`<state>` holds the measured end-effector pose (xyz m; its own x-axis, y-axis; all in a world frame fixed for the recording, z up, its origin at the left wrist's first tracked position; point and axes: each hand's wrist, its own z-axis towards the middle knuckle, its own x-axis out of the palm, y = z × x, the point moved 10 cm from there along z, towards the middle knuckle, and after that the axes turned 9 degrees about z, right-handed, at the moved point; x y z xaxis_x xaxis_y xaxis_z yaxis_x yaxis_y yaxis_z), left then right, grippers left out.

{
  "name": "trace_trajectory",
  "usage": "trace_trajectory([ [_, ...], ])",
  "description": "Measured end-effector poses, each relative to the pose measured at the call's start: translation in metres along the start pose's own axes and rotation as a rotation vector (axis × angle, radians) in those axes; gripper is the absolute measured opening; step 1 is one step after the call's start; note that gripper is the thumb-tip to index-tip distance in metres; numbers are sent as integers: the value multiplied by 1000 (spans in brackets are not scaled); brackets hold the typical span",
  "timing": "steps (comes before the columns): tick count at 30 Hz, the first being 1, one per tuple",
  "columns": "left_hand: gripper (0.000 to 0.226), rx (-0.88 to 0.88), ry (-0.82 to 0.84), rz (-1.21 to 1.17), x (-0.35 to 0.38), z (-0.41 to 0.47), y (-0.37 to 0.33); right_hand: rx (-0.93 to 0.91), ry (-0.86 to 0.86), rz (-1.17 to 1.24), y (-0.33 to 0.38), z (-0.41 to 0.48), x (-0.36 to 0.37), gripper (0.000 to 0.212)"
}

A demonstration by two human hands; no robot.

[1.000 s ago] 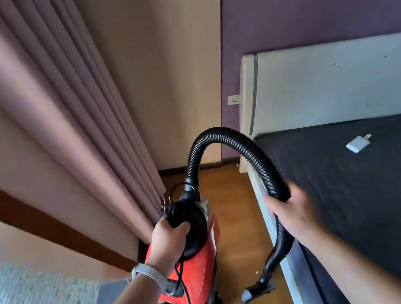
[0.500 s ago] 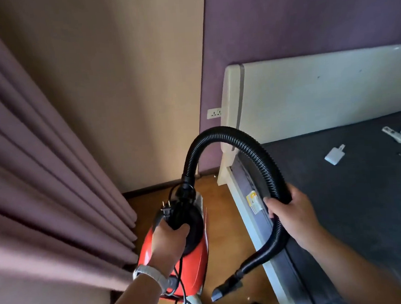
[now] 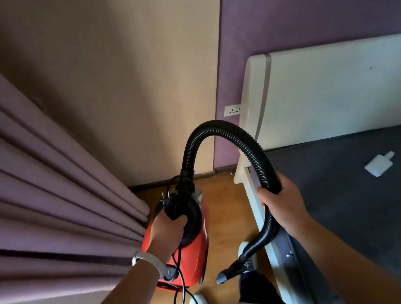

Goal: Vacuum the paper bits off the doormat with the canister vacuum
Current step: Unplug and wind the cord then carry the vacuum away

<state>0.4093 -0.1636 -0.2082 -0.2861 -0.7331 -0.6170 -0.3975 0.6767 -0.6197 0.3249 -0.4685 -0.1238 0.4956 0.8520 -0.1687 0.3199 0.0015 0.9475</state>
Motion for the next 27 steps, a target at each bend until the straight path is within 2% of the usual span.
trace_trajectory([
  [6, 19, -38, -62, 119, 17, 34, -32, 44, 119, 24, -14, 81, 2, 11],
  [10, 20, -90, -98, 116, 40, 66, -33, 115, 206, 41, -44, 136, 13, 15],
  [16, 29, -153, -23, 54, 87, 120, -14, 174, 249, -14, -81, 199, 46, 20],
  [21, 33, -206, 22, 37, 143, 181, 24, 126, 219, -105, -103, 258, 68, 26],
  [24, 29, -234, 36, 52, 182, 216, 59, 99, 209, -175, -128, 291, 89, 24],
  [27, 18, -262, 31, -15, 214, 245, 83, 87, 292, -252, -156, 317, 119, 23],
])
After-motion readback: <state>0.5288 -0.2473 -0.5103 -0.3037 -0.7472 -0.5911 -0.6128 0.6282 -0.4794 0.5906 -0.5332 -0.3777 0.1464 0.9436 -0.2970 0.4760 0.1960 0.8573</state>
